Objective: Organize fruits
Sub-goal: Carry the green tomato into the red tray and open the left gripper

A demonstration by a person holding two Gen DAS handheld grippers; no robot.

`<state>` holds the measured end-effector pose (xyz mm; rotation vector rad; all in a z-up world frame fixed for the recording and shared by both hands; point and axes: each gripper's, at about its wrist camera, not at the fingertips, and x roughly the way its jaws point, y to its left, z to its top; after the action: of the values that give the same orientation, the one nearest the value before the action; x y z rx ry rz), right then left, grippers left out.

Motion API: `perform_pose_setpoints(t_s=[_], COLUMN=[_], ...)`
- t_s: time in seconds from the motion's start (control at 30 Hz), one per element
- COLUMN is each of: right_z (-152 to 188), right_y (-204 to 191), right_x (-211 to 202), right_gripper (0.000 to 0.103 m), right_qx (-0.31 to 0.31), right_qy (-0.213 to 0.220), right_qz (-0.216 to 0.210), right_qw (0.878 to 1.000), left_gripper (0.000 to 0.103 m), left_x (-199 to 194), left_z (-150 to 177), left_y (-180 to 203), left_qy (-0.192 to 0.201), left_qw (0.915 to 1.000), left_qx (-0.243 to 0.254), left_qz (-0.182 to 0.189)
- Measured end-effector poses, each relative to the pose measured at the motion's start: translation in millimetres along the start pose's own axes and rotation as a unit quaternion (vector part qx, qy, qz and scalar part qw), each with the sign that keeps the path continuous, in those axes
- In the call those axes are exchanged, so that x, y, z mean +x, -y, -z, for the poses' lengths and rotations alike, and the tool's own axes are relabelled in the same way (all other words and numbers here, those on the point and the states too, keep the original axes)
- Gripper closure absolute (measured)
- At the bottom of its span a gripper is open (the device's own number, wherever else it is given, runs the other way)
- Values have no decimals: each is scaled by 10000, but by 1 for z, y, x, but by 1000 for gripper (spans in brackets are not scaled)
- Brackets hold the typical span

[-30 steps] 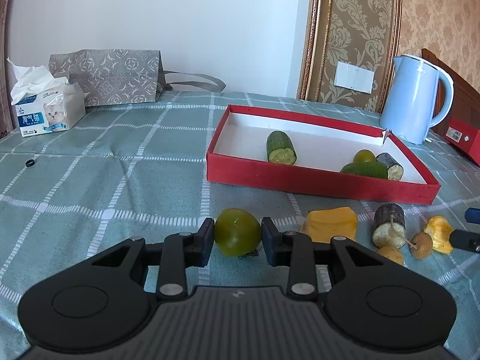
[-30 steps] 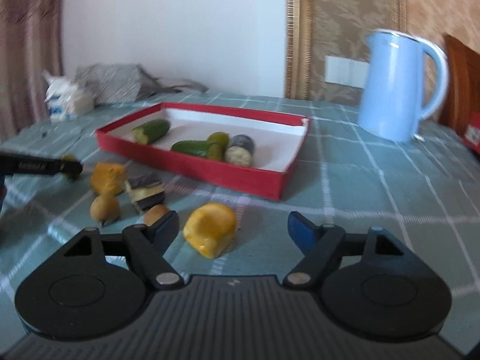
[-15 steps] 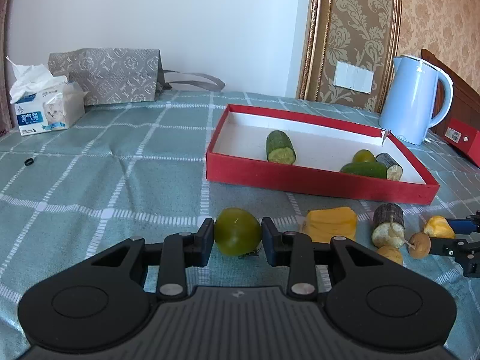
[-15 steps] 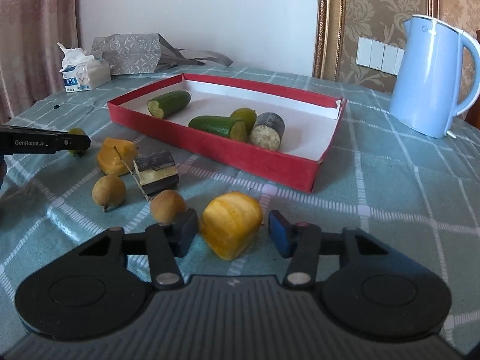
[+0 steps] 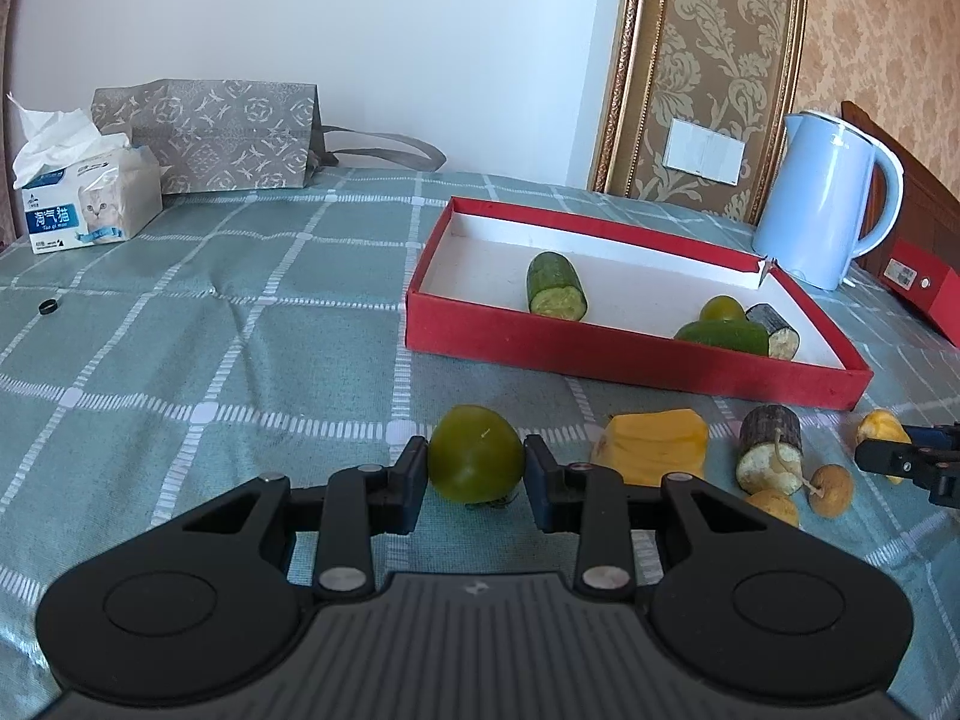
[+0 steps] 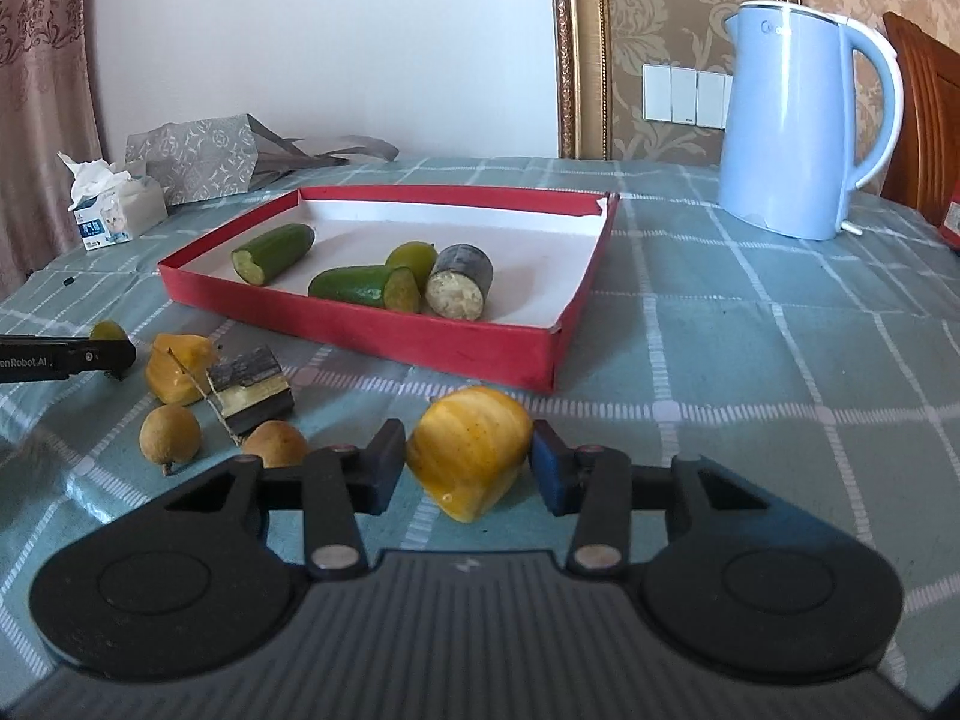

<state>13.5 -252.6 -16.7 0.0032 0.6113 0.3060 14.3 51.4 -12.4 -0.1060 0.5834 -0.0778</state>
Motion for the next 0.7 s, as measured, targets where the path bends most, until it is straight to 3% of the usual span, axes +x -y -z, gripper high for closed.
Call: perform_pose_setpoints(t_s=[0.4, 0.7], right_z=[1, 1], right_y=[-6, -8], right_x=[-3, -2], right_gripper=[61, 61], right_qx=[-162, -229], right_qy=[95, 50], right_qz=[195, 224], right_qw=[9996, 9995], left_gripper=[70, 70], left_x=[-7, -3], left_z=[-2, -13], left_y=[6, 22], left_qy=[267, 292], left_qw=[9993, 9993], left_qx=[173, 190], left_qz=[-209, -131])
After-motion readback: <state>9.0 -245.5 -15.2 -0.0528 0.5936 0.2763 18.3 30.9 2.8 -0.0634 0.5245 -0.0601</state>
